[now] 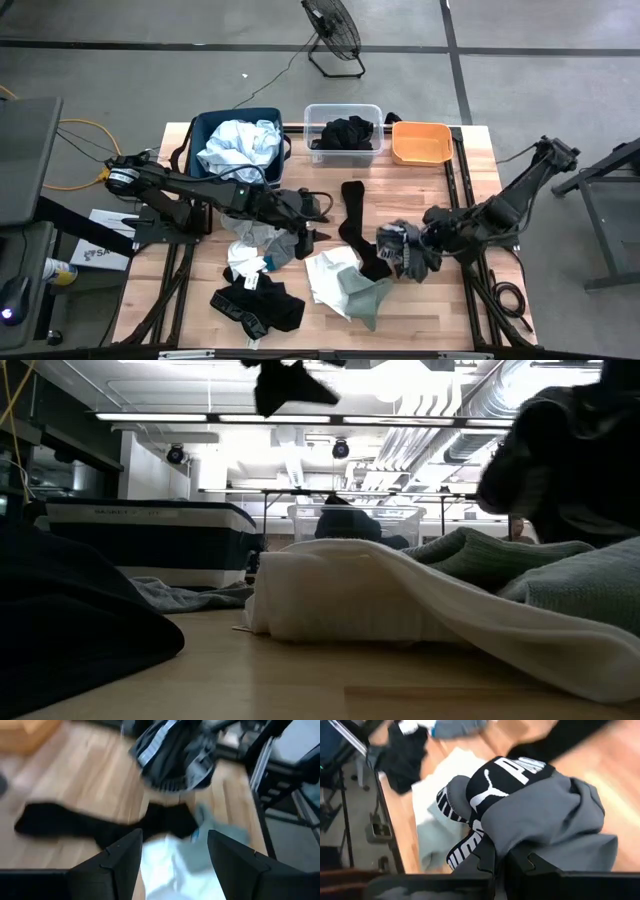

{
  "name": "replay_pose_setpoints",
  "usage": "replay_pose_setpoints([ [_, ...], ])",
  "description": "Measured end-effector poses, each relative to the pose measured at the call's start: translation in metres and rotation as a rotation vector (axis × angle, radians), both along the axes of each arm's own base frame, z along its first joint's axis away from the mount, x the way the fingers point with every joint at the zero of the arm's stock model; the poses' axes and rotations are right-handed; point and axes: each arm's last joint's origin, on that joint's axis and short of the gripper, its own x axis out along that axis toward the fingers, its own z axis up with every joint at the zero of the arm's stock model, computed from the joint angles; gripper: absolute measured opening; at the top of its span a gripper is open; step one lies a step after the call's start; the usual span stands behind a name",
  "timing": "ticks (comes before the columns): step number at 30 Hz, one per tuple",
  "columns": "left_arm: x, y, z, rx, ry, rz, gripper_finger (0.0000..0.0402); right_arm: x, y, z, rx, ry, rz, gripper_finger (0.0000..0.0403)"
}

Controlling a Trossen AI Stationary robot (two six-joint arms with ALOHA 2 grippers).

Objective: Pick & Place Cloths
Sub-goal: Put the gray boxer short into the transparent bin

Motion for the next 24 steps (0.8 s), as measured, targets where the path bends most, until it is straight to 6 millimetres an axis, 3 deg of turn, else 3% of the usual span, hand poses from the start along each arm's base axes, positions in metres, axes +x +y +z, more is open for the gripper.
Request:
replay_pose_setpoints([
  [13,0.008,0.006,0.023,0.185,-0.256,0.201,0.0231,0.002,-0.041,0.043,-0.309,-0.382,-0.107,0.0004],
  [24,0.010,0.011,0.047,0.363,-0.452,0.344,0.0349,0.022,-0.073,0.076,-0.491,-0.608,-0.324,0.0004],
])
